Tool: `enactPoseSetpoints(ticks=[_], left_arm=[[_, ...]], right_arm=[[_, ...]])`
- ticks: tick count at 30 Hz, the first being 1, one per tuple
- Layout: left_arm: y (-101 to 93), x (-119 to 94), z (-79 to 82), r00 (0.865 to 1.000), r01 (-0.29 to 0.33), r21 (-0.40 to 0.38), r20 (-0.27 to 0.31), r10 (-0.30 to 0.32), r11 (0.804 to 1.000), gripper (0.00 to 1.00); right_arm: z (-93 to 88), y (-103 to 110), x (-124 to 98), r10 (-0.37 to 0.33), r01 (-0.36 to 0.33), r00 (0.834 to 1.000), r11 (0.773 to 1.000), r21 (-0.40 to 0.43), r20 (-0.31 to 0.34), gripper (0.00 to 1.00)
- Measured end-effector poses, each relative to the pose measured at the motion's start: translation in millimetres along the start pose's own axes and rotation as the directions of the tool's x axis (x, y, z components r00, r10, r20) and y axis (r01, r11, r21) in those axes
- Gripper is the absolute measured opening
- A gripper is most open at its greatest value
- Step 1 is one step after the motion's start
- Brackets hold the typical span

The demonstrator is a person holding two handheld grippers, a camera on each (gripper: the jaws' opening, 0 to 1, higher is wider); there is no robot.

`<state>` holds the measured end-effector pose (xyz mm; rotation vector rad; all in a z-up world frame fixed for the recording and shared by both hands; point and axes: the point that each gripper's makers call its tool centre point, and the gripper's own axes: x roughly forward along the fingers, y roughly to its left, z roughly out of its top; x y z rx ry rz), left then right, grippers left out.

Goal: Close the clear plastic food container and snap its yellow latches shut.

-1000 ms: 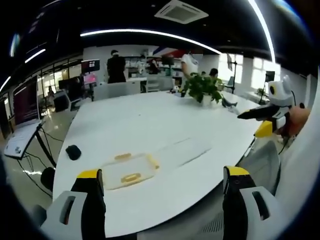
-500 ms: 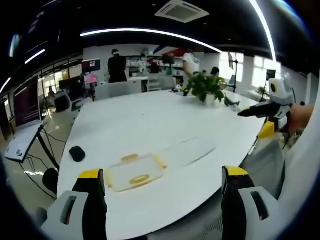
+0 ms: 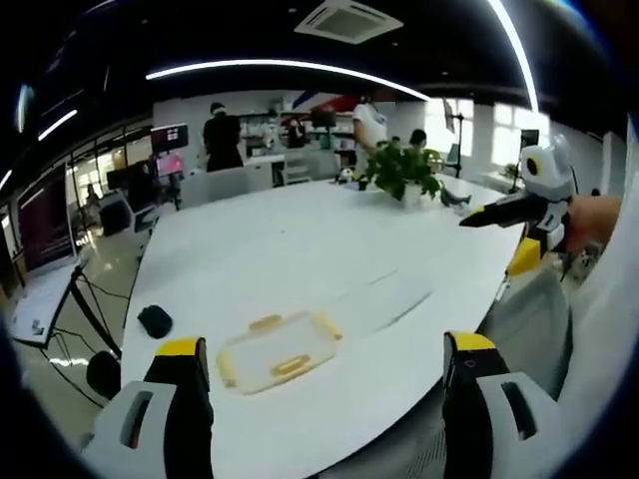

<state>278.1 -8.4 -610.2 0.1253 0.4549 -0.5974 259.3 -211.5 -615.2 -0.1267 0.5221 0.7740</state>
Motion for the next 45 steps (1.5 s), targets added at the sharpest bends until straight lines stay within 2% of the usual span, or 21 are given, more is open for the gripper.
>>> enactPoseSetpoints(ticks=[3, 25, 27, 45], left_arm=[[4.6, 1, -4.0, 1.0, 0.006, 0.009, -0.023, -0.005, 1.0, 0.95], [36.6, 5, -6.6, 0.997, 0.07, 0.036, -0.038, -0.069, 0.997, 0.96], [39.2, 7, -4.9, 0.997, 0.077, 0.026, -0.032, -0.076, 0.997, 0.96], [63.8, 31, -15.6, 0.988, 0.134, 0.098, -0.089, -0.125, 0.986, 0.97]], right_arm=[[2.6, 1, 6, 0.006, -0.006, 1.0, 1.0, -0.013, -0.006, 0.89], [19.8, 8, 52, 0.071, -0.073, 0.997, 0.996, -0.057, -0.037, 0.89], [20.5, 7, 55, 0.074, -0.077, 0.996, 0.995, -0.059, -0.04, 0.89], [27.1, -5, 88, 0.093, -0.097, 0.993, 0.993, -0.066, -0.072, 0.89]])
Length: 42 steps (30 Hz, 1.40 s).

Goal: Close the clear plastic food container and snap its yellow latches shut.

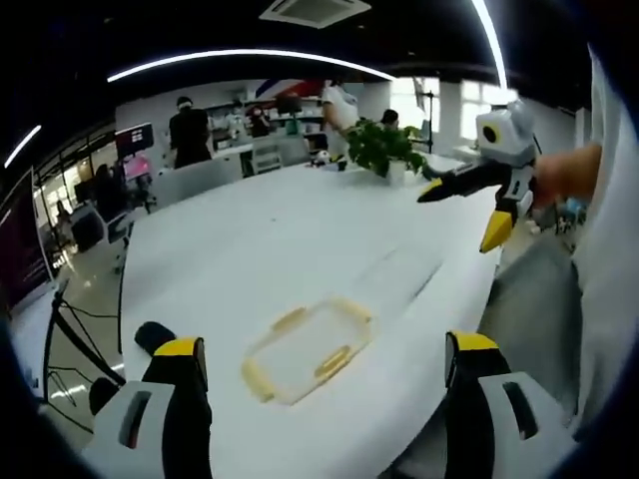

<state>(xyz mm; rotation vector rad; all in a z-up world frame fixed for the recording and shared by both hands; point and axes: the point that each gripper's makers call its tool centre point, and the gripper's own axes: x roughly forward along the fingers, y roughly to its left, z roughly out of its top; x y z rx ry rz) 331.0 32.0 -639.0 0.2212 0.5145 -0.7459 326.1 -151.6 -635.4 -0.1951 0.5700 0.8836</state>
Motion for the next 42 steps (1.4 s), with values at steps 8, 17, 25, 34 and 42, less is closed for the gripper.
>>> enactPoseSetpoints(ticks=[8, 17, 25, 34, 42], left_arm=[[13.7, 6, -5.5, 1.0, 0.015, 0.016, -0.018, -0.015, 1.0, 0.97], [17.7, 12, -9.6, 0.997, 0.066, 0.055, -0.037, -0.064, 0.996, 0.97], [22.4, 19, -19.8, 0.992, 0.119, 0.078, -0.061, -0.115, 0.99, 0.98], [33.2, 24, -26.4, 0.985, 0.154, 0.123, -0.093, -0.143, 0.98, 0.98], [41.5, 29, -30.9, 0.981, 0.169, 0.15, -0.118, -0.152, 0.974, 0.98]], right_arm=[[2.9, -5, 13, 0.011, -0.011, 1.0, 1.0, -0.002, -0.014, 0.9], [2.8, -1, 29, 0.032, -0.034, 0.999, 0.998, -0.048, -0.034, 0.89], [1.0, -3, 39, 0.048, -0.052, 0.997, 0.996, -0.07, -0.061, 0.89], [2.1, -2, 49, 0.065, -0.075, 0.994, 0.992, -0.105, -0.09, 0.88], [7.8, 4, 56, 0.091, -0.102, 0.992, 0.986, -0.129, -0.092, 0.87]])
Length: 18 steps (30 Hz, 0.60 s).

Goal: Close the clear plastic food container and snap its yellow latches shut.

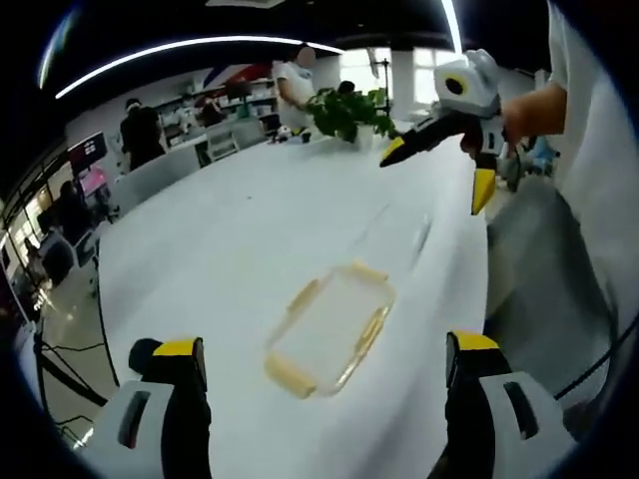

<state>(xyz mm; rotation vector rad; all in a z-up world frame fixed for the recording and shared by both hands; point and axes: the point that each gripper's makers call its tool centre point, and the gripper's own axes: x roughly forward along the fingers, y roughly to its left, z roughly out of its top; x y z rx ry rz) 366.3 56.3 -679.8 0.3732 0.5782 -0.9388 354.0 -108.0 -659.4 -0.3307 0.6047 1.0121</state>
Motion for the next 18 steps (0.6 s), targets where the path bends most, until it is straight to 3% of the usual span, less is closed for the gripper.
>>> enactPoseSetpoints(ticks=[7, 12, 18], left_arm=[[2.8, 4, -5.1, 0.999, 0.036, 0.05, -0.021, -0.035, 0.998, 0.97], [2.0, 6, 3.9, 0.997, 0.077, 0.103, 0.021, -0.08, 0.992, 0.94], [8.1, 16, -2.0, 0.992, 0.123, 0.138, -0.019, -0.122, 0.983, 0.93]], right_arm=[[-1.1, -4, 10, 0.008, -0.01, 1.0, 0.998, -0.055, -0.029, 0.86], [-8.5, -9, 21, 0.006, -0.013, 0.998, 0.993, -0.117, -0.06, 0.82], [-15.3, -14, 31, -0.008, -0.014, 0.995, 0.977, -0.212, -0.101, 0.79]])
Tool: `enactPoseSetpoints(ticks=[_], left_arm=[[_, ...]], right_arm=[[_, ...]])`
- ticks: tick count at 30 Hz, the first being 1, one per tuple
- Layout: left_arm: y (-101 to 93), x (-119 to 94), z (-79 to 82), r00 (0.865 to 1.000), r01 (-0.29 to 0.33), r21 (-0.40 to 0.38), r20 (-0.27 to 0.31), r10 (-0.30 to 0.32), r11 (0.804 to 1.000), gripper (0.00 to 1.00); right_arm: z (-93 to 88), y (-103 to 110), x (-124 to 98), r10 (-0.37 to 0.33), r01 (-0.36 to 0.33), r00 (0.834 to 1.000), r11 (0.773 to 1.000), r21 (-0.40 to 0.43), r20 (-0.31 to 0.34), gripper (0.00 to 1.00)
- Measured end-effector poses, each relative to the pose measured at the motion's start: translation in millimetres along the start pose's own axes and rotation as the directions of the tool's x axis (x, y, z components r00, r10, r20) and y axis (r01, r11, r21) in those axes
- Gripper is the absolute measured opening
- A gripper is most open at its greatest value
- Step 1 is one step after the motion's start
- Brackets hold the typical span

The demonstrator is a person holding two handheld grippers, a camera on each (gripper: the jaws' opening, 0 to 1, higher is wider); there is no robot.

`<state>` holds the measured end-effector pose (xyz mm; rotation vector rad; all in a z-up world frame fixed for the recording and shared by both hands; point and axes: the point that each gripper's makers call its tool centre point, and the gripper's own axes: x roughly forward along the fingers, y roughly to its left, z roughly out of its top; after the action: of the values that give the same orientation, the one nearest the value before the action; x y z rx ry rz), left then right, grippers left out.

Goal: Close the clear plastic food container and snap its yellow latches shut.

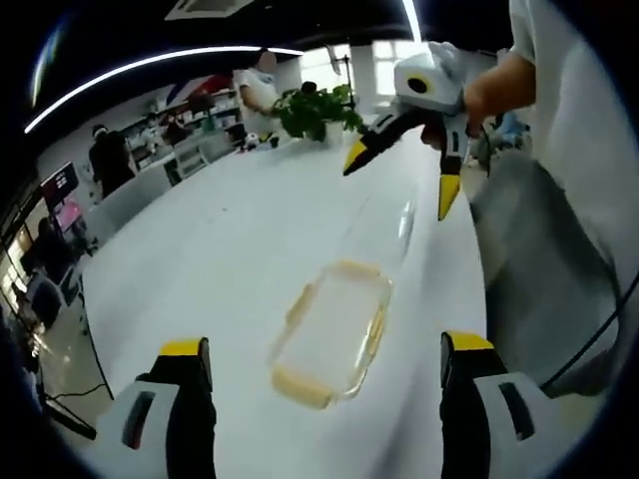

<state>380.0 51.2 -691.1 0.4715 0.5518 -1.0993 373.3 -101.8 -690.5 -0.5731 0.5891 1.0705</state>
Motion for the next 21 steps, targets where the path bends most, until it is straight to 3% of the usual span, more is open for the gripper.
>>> enactPoseSetpoints(ticks=[2, 7, 21], left_arm=[[-1.6, 3, -3.0, 1.0, 0.031, 0.011, -0.004, -0.031, 0.999, 0.94], [2.5, 11, -22.9, 0.994, 0.064, 0.076, -0.096, -0.056, 0.995, 0.88], [12.6, 21, -39.1, 0.984, 0.121, 0.17, -0.147, -0.096, 0.978, 0.78]], right_arm=[[-2.4, 0, 4, 0.009, -0.009, 1.0, 1.0, -0.006, -0.011, 0.79], [-7.7, -5, 14, 0.008, -0.01, 1.0, 0.998, -0.056, -0.025, 0.74], [-30.0, -6, 38, 0.034, -0.045, 0.994, 0.993, -0.109, -0.104, 0.67]])
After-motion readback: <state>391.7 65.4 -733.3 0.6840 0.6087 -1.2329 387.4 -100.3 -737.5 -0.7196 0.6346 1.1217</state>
